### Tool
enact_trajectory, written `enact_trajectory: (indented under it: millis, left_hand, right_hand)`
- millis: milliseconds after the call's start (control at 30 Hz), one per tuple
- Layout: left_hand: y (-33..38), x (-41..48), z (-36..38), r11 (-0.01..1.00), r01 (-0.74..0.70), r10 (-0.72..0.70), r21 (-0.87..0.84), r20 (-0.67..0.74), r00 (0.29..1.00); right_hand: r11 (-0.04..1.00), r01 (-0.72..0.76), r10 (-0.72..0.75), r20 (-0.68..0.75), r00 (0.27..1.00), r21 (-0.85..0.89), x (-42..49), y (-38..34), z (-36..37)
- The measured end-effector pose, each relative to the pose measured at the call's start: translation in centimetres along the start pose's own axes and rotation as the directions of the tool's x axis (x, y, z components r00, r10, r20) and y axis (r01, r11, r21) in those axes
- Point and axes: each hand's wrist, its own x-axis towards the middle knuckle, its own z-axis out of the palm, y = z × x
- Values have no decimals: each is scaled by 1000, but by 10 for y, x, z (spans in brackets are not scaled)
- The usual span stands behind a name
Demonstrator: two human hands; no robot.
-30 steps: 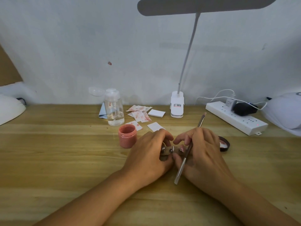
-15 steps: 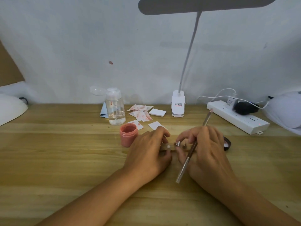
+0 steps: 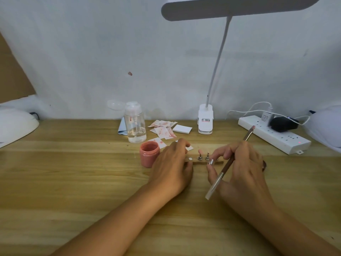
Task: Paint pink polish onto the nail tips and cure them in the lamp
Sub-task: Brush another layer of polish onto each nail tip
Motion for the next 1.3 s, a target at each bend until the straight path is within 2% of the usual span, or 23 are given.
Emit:
enact_trajectory:
  millis: [100, 233, 300, 400, 467, 567, 667, 800, 900, 1000, 1133, 1233, 1300]
  left_hand:
    - [-1, -1, 0, 1000, -24, 24, 7, -20, 999]
    - [7, -7, -7, 978, -208, 207, 5, -114, 972]
    - [10, -12, -9, 967, -245, 238, -65, -91, 967]
    - [12, -13, -10, 912, -102, 137, -396, 62, 989]
    - [9, -11, -8, 860, -18, 94, -510, 123, 988]
    - [3, -9, -10, 854, 0, 81, -520, 133, 988]
    - [-7, -9, -10, 891, -1, 60, -455, 115, 991]
    - [-13, -7, -9, 897, 7, 44, -442, 105, 993]
    - [-14, -7, -6, 879, 31, 38, -477, 135, 990]
    - [-16, -3, -6, 860, 71, 9, -506, 153, 988]
    - [-18, 1, -7, 850, 79, 17, -521, 178, 984]
    - [-18, 1, -5, 837, 76, 29, -542, 183, 983]
    - [-16, 1, -3, 829, 92, 15, -551, 187, 982]
  right_hand:
    - [999, 38, -37, 29, 999, -23, 0, 1, 1]
    - [999, 39, -38, 33, 999, -20, -2, 3, 2]
    - [999, 33, -33, 29, 999, 16, -3, 1, 0]
    - [997, 42, -45, 41, 998, 70, -3, 1, -2]
    - [997, 45, -49, 60, 997, 67, -3, 1, -1]
    - [996, 70, -74, 67, 995, 53, -1, -4, -1]
    - [997, 63, -66, 71, 995, 49, -2, -6, 0]
    - [972, -123, 97, 139, 985, 198, -2, -4, -6]
    - [946, -173, 149, 104, 983, 275, -2, -7, -10]
    - [858, -253, 236, 94, 967, 448, 1, -10, -8]
    - [611, -393, 436, 122, 892, 687, 6, -13, -7]
    - [393, -519, 561, 250, 789, 759, 6, -10, -8]
    - [339, -556, 592, 287, 753, 759, 5, -7, -10]
